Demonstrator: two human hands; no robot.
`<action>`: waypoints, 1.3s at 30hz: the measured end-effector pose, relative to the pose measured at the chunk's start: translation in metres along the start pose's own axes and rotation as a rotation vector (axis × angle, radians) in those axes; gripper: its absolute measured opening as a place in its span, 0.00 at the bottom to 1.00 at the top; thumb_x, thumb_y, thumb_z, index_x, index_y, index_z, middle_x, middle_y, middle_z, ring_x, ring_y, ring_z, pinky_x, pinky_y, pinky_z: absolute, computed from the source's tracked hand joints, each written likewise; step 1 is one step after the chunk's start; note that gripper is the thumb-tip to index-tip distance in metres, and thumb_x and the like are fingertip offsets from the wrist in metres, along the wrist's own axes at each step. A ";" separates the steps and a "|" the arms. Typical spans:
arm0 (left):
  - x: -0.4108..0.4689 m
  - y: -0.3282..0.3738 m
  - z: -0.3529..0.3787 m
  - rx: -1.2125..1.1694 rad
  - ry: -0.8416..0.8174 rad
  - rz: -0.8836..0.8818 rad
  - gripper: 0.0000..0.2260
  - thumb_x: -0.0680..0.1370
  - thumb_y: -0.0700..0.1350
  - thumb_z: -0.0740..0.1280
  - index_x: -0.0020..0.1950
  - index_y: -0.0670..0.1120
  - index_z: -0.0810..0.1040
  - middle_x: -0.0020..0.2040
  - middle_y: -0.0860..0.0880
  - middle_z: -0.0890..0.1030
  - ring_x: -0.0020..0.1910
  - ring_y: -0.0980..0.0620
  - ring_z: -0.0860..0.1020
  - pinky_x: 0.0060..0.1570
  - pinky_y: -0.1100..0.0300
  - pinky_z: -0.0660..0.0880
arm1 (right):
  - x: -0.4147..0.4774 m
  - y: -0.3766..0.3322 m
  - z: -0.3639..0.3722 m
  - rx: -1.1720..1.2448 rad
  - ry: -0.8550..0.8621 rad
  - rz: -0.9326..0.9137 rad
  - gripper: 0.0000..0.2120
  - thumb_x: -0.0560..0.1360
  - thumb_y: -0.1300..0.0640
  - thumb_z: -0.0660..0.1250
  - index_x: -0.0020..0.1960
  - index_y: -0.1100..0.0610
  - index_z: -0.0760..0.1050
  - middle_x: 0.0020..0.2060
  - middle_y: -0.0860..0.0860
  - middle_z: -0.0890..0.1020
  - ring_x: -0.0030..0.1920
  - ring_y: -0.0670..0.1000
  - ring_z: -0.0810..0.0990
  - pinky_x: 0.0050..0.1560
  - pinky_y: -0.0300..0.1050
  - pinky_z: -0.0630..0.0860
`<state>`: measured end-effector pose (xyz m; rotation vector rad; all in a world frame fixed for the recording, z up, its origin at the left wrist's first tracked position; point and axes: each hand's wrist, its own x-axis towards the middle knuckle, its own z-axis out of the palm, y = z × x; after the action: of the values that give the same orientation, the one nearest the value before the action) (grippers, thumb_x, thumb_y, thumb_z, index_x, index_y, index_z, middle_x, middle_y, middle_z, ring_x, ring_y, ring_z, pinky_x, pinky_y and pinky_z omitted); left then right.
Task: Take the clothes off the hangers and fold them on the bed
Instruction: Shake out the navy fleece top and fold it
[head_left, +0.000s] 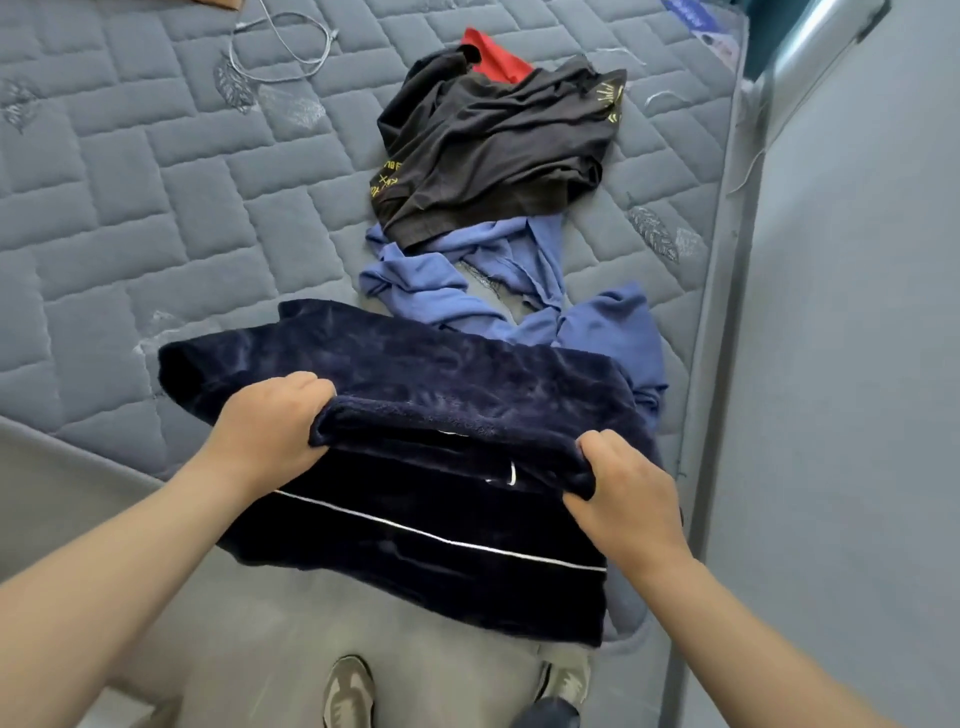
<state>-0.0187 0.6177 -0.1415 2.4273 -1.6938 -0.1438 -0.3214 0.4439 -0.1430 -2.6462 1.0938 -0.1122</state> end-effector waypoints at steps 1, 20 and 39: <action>-0.010 -0.002 0.010 0.009 -0.013 0.015 0.12 0.62 0.39 0.77 0.38 0.41 0.76 0.33 0.47 0.75 0.28 0.42 0.74 0.25 0.56 0.69 | -0.012 -0.002 0.014 -0.007 -0.014 0.010 0.16 0.62 0.60 0.76 0.41 0.52 0.69 0.34 0.45 0.72 0.32 0.49 0.72 0.23 0.41 0.64; -0.045 -0.018 0.049 -0.046 0.100 0.084 0.10 0.65 0.37 0.73 0.43 0.41 0.76 0.45 0.45 0.76 0.28 0.41 0.73 0.22 0.57 0.67 | -0.055 -0.029 0.062 -0.019 0.093 0.173 0.13 0.66 0.55 0.73 0.38 0.54 0.68 0.34 0.47 0.73 0.31 0.53 0.74 0.26 0.45 0.68; -0.120 -0.059 0.089 -0.454 -0.165 -0.674 0.10 0.74 0.52 0.70 0.39 0.47 0.75 0.38 0.51 0.78 0.38 0.50 0.77 0.40 0.55 0.72 | -0.066 -0.117 0.114 0.038 -0.333 0.101 0.11 0.78 0.48 0.59 0.55 0.53 0.69 0.45 0.48 0.75 0.47 0.52 0.76 0.43 0.47 0.72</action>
<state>-0.0221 0.7416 -0.2428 2.5431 -0.7001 -0.7386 -0.2685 0.5944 -0.2169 -2.4529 1.0928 0.3128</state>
